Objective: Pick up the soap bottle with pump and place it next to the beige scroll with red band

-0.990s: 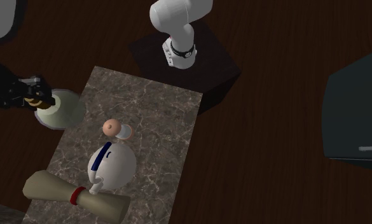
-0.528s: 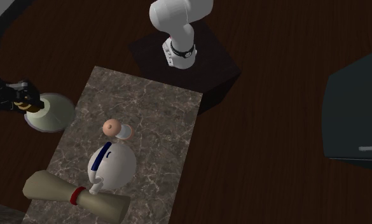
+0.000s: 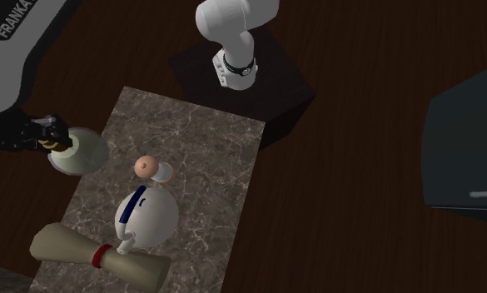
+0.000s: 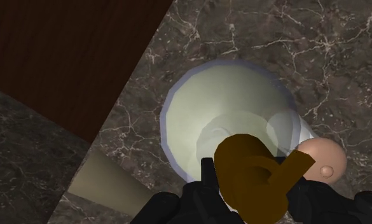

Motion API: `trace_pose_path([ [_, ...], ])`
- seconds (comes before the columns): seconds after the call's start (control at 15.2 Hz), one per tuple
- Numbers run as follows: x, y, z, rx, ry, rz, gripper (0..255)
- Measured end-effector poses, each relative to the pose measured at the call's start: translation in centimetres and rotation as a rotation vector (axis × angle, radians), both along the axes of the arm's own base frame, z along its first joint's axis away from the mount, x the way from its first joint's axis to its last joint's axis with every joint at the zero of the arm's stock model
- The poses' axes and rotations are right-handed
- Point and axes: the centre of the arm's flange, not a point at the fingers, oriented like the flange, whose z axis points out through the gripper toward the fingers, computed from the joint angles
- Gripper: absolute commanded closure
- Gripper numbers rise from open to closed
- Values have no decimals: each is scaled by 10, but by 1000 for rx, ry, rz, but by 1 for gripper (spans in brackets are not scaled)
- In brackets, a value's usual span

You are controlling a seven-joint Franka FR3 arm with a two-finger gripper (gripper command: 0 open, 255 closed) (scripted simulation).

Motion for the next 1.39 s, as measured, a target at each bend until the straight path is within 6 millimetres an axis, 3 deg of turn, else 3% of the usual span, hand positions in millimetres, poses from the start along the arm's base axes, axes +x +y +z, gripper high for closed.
trace_pose_path([
  [1.39,2,1,-113,0,0,0,255],
])
